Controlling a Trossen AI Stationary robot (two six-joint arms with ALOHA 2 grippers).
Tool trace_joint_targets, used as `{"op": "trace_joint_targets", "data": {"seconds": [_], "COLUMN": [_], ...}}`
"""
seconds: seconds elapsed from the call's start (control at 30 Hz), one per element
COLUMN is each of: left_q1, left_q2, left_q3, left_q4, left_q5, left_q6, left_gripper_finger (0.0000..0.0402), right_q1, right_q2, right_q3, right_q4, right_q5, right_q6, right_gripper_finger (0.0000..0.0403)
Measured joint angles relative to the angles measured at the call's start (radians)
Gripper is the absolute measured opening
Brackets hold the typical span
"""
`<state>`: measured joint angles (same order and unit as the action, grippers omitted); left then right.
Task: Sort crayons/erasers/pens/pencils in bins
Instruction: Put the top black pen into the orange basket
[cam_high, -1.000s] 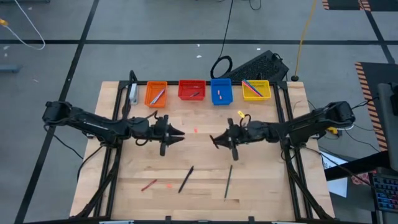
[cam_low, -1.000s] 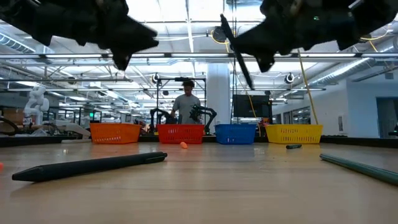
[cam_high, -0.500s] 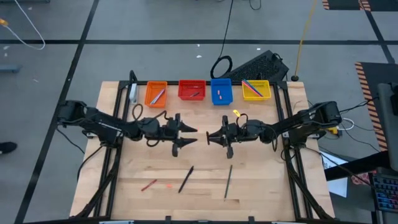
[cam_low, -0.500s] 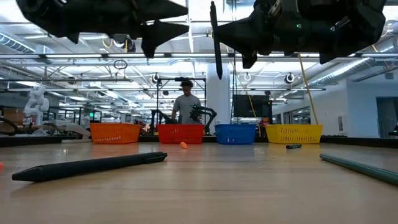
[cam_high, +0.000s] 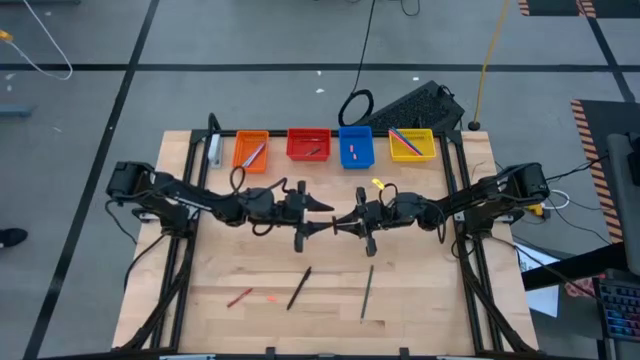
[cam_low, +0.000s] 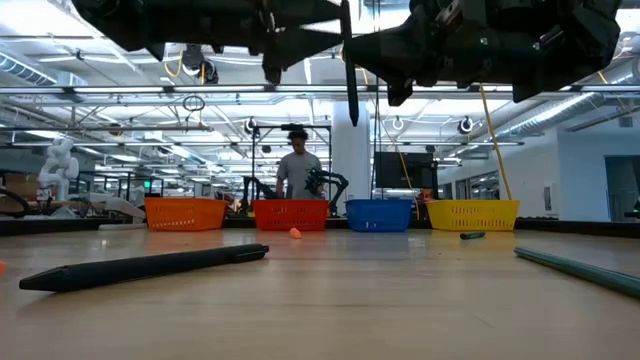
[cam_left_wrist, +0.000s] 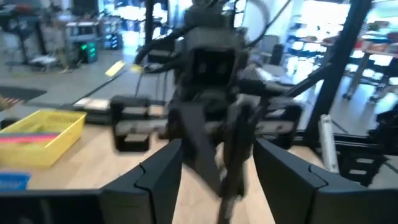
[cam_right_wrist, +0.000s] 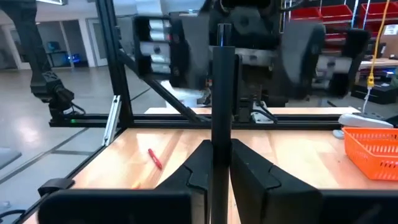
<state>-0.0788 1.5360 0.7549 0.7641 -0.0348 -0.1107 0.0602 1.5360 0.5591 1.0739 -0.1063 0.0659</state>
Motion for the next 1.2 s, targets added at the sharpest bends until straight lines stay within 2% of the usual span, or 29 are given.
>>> {"op": "trace_joint_targets", "data": {"seconds": [0.23,0.73,0.87,1.03,1.13,1.2], "left_q1": [0.000,0.000,0.010,0.025,0.035,0.042], "left_q2": [0.020,0.062,0.062,0.019,-0.057,-0.119], "left_q3": [0.043,0.073,0.073,0.072,0.072,0.074], "left_q4": [0.006,0.024,0.025,-0.006,-0.110,-0.200], "left_q5": [0.095,0.138,0.148,0.150,0.126,0.072], "left_q6": [0.036,0.095,0.105,0.124,0.147,0.170], "left_gripper_finger": [0.0158,0.0056,0.0040,0.0040,0.0040,0.0040], "right_q1": [0.000,0.001,0.001,0.000,0.000,0.000], "right_q2": [0.000,-0.002,0.000,-0.001,0.000,-0.001], "right_q3": [0.001,0.001,0.001,0.001,0.001,0.001], "right_q4": [0.007,0.030,0.020,-0.002,-0.015,-0.025], "right_q5": [-0.005,-0.055,-0.053,-0.051,-0.051,-0.049], "right_q6": [-0.008,-0.008,-0.007,-0.007,-0.007,-0.007], "right_gripper_finger": [0.0036,0.0041,0.0070,0.0124,0.0156,0.0174]}}
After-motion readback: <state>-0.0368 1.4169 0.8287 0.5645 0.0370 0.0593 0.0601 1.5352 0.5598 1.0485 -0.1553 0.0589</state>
